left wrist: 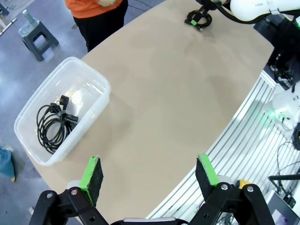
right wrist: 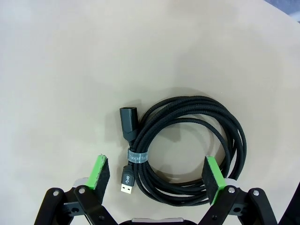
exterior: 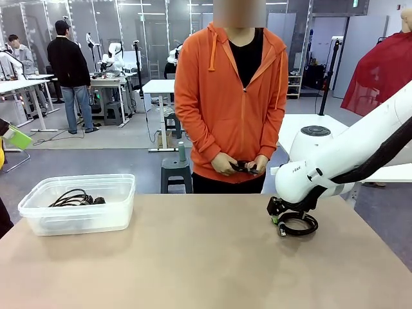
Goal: Organize and store the cables.
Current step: Place the USB Extension Cable into the Organizing box.
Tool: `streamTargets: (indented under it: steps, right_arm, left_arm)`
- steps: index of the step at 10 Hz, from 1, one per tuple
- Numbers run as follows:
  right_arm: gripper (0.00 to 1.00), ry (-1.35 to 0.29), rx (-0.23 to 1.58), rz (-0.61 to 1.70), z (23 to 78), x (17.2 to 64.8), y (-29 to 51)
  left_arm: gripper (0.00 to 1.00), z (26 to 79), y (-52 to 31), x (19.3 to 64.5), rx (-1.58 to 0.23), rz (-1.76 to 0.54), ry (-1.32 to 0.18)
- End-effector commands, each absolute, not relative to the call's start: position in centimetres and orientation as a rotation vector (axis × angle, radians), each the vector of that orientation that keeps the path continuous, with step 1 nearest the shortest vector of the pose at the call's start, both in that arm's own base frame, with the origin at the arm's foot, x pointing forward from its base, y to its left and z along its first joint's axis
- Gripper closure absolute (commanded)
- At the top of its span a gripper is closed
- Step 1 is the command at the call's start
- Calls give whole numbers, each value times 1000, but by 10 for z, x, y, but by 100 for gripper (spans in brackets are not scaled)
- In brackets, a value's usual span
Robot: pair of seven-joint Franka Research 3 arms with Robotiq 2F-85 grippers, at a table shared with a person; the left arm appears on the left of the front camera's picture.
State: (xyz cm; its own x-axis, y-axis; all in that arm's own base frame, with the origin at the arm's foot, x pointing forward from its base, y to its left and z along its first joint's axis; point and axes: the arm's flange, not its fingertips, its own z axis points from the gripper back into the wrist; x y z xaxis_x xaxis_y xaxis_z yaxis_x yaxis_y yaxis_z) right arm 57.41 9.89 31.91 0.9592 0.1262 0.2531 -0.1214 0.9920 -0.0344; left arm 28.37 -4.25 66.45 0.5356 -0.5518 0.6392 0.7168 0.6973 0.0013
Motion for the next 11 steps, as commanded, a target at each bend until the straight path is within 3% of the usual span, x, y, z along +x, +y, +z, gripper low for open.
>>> streamTargets:
  steps: [1, 6, 7, 8, 9, 10, 11]
  right_arm:
    - [0, -262, -23, 92, 308, 573, 102]
    - [0, -247, -12, 70, 287, 578, 109]
    - [9, -250, -8, 70, 286, 578, 110]
    - [48, -254, -4, 65, 286, 578, 110]
    - [69, -261, -1, 61, 288, 578, 110]
    - [100, -263, -1, 66, 290, 578, 112]
    - [100, -262, -3, 66, 291, 579, 113]
  left_arm:
    - [0, 666, -43, 284, -278, -773, -659]
    - [0, 666, -43, 284, -278, -773, -659]
    - [0, 666, -43, 284, -278, -773, -659]
    - [0, 666, -43, 284, -278, -773, -659]
    - [0, 666, -43, 284, -278, -773, -659]
    - [0, 666, -43, 284, -278, -773, -659]
    - [0, 666, -43, 284, -278, -773, -659]
